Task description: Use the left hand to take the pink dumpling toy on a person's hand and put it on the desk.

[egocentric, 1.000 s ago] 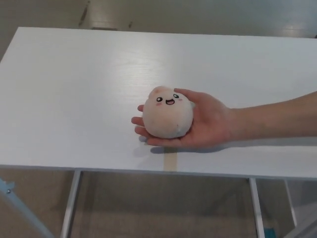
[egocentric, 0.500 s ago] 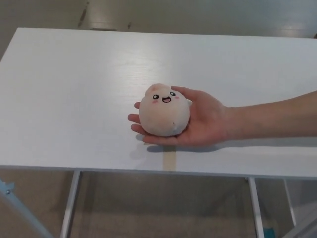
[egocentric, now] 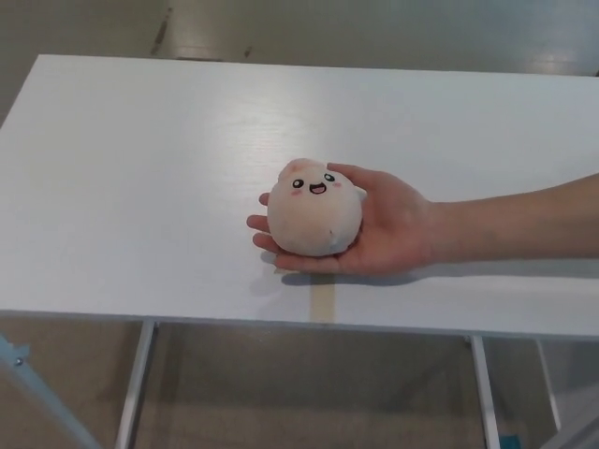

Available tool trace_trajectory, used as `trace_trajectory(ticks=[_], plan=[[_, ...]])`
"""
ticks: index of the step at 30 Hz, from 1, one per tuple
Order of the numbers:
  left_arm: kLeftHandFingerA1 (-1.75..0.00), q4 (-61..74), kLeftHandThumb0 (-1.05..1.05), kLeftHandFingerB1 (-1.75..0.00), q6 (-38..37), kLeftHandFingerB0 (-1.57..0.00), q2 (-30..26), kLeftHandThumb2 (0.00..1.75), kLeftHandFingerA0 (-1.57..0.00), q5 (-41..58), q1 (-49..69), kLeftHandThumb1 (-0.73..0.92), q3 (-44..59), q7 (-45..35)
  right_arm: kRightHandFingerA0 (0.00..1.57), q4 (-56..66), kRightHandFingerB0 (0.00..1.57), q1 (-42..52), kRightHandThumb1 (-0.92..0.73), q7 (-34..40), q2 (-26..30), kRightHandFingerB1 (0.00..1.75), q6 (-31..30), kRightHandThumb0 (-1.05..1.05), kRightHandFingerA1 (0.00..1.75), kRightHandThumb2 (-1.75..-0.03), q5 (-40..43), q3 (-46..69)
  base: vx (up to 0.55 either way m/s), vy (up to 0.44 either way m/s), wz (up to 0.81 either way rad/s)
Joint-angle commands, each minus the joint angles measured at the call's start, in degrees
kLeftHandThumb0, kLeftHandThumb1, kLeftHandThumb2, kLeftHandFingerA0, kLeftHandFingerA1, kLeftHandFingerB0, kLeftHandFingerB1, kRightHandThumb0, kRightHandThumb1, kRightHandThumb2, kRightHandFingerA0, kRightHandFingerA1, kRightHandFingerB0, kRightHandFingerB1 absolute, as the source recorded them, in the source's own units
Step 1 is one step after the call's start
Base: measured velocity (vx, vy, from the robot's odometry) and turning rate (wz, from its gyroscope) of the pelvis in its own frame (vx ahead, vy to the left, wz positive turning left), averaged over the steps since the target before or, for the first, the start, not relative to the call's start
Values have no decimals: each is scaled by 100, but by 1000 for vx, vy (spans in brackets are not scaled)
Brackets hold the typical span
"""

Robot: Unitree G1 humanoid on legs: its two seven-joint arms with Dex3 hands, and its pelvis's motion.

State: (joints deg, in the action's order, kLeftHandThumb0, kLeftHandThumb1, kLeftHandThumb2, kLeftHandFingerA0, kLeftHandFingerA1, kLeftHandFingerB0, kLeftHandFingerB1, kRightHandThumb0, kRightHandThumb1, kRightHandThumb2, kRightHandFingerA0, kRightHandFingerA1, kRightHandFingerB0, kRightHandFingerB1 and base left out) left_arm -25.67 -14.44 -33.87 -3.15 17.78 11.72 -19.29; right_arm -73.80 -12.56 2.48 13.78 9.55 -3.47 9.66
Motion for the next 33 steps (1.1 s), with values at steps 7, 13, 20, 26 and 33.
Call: trace_trajectory(ticks=[7,13,20,26,33], plan=[[-69,4891,-42,-53,-673,-48,-449,78,-75,3109,2551,38,2363,-1909,63,-60,51,121,-66,-14,25,42,-7,-18,46,-59,15,-22,0,0,0],[-72,6090,-41,-54,-656,-47,-236,77,-78,4099,2187,36,2917,-1325,63,-77,51,100,-66,-20,46,42,-25,-18,46,-59,10,-26,0,0,0],[-53,6716,-53,-42,-55,-33,-877,70,-48,3998,296,39,2956,-230,62,-50,51,72,-66,-17,53,42,-15,-18,46,-59,-10,-55,0,0,0],[-48,6623,-59,-41,927,-29,-1515,71,-39,3250,-1482,39,2233,108,62,-55,52,41,-66,-36,83,42,-2,-18,46,-59,-43,-89,0,0,0],[-45,5860,-59,-39,2023,-27,-1749,70,-36,2017,-3849,41,423,-136,63,-61,52,-8,-66,-23,90,42,-21,-18,46,-59,-24,-69,0,0,1]])
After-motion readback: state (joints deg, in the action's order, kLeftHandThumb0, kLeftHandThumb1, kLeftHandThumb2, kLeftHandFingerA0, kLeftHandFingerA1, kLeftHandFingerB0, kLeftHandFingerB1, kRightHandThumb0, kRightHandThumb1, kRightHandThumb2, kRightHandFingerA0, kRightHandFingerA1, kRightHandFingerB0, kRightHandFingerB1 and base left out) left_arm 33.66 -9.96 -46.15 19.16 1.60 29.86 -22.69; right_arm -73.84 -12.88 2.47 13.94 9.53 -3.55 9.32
